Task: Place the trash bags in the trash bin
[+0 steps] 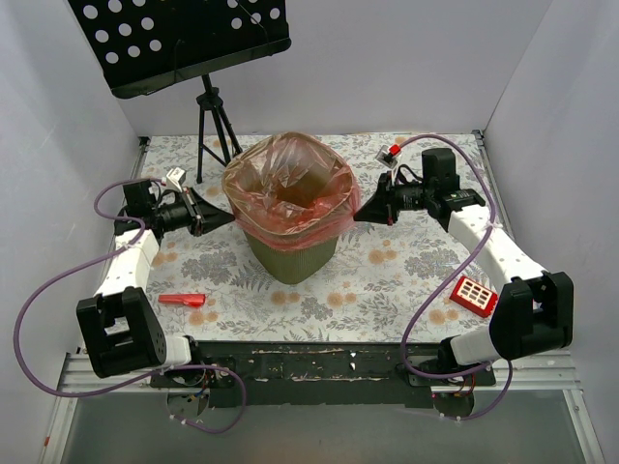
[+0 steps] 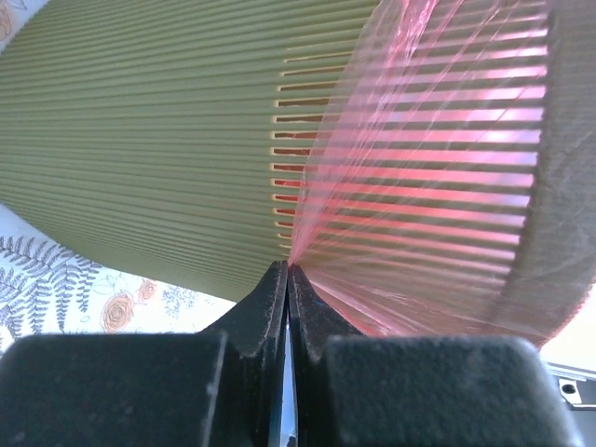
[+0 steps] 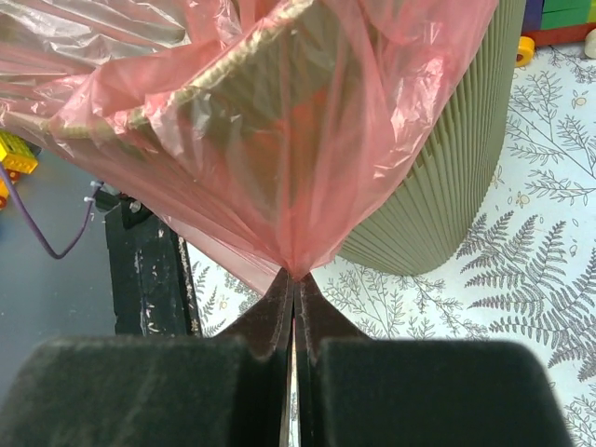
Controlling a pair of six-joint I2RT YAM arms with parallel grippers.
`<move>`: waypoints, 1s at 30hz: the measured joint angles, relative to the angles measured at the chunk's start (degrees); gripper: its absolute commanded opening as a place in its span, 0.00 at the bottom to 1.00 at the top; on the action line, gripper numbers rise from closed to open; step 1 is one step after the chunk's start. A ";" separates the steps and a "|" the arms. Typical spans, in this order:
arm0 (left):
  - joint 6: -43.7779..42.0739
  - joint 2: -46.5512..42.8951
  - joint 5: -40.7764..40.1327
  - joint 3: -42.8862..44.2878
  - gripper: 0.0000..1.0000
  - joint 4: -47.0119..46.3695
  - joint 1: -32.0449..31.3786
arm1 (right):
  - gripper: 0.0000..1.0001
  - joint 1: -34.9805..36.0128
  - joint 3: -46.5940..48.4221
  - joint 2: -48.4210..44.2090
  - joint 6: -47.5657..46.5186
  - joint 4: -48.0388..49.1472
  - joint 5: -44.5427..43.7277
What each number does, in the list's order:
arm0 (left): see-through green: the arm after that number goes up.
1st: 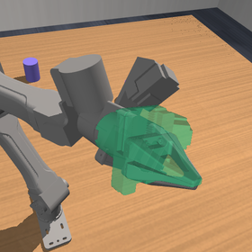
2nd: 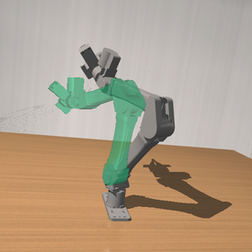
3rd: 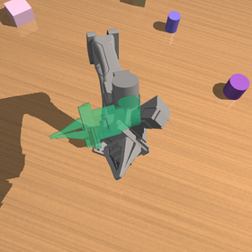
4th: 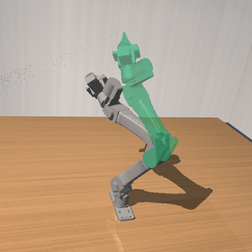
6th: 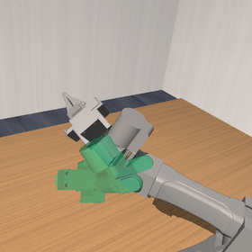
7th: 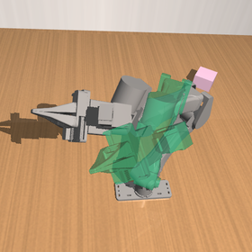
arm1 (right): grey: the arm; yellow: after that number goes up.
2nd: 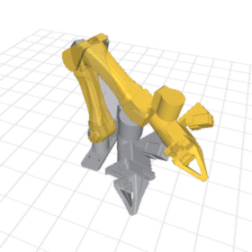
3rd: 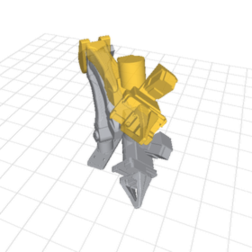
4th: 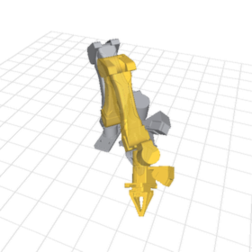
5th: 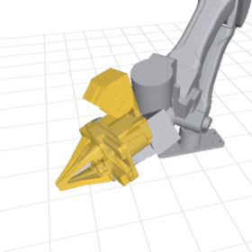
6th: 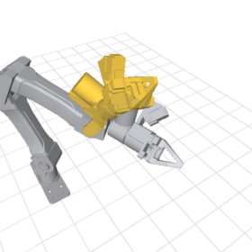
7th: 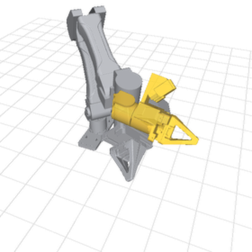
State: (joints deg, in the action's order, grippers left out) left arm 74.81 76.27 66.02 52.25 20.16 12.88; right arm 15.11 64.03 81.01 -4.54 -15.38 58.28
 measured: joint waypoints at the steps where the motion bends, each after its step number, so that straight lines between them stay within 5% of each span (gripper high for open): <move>1: 0.20 0.17 -0.07 -0.07 0.00 -0.42 0.00 | 0.20 0.00 -0.02 0.00 0.04 0.04 -0.31; 3: 0.52 0.57 -0.11 -0.09 0.00 -1.53 0.00 | 0.29 0.00 0.04 0.00 0.22 0.02 -0.76; 16: -3.23 7.54 -3.23 1.16 0.00 1.40 1.44 | 0.33 -0.50 3.63 -1.16 -6.16 -8.48 -6.80; 19: -4.81 6.71 -3.67 1.16 0.15 2.38 1.44 | 0.41 -1.20 6.75 -1.14 -7.58 -11.93 -8.44; 24: -8.35 4.81 -3.78 1.27 0.19 5.40 1.49 | 0.55 -2.27 17.00 0.02 -9.14 -15.30 -12.28; 26: -9.42 3.87 -3.96 1.27 0.19 6.60 1.53 | 0.52 -1.57 24.41 2.32 -9.60 -15.87 -14.38; 30: -9.20 1.46 -3.61 0.92 0.18 5.99 1.60 | 0.29 4.26 43.82 10.86 -12.81 -17.25 -17.22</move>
State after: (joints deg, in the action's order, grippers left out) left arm 65.60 77.73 62.41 53.17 26.15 14.48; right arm 19.38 107.85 91.88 -17.34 -32.62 41.06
